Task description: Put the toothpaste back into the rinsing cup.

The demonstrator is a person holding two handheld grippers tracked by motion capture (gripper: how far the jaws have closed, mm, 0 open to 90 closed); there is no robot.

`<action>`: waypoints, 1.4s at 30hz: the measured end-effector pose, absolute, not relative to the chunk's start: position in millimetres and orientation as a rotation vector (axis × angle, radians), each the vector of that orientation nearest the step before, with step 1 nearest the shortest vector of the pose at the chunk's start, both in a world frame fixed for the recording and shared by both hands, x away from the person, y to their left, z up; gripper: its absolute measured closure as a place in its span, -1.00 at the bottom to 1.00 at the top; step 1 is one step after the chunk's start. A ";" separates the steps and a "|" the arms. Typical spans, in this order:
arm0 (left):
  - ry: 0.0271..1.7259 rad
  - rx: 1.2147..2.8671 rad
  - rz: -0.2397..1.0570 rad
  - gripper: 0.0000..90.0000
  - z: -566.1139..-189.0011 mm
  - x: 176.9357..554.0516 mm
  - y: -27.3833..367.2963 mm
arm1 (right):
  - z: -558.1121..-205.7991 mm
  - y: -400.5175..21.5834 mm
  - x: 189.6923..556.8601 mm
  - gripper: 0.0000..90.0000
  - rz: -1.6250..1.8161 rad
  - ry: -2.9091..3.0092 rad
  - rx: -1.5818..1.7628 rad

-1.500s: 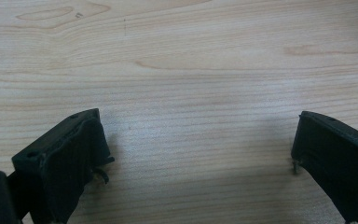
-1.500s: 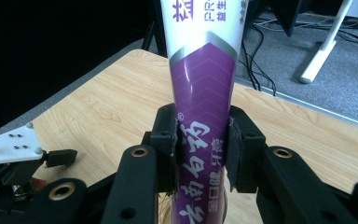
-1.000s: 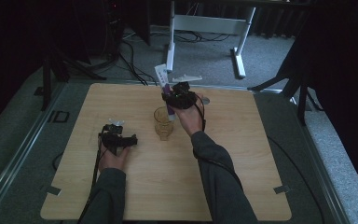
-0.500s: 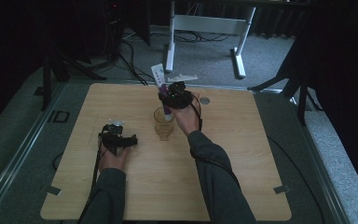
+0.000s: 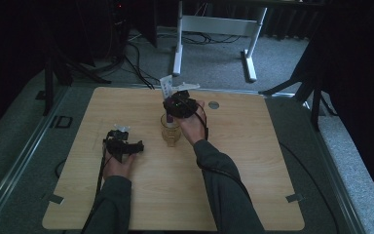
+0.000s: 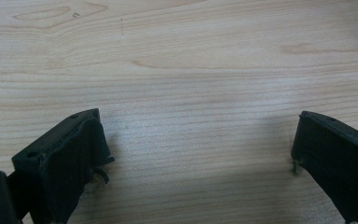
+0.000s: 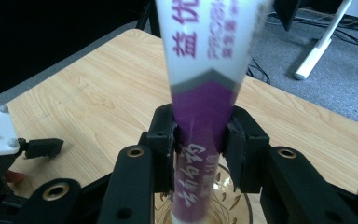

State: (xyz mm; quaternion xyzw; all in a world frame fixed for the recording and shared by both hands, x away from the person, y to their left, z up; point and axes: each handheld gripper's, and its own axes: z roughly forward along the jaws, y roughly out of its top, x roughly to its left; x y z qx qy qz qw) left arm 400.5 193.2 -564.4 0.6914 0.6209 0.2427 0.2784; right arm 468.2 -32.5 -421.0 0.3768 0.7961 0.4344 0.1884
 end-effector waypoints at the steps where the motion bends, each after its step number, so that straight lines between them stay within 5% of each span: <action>1: 1.666 1.855 0.651 -0.95 -564.4 400.5 193.1 | -422.3 -31.9 468.1 0.46 1.222 2.243 1.058; 42: 1.666 1.858 0.651 -0.95 -564.3 400.8 193.2 | -467.8 -37.0 456.4 0.40 1.081 2.357 1.113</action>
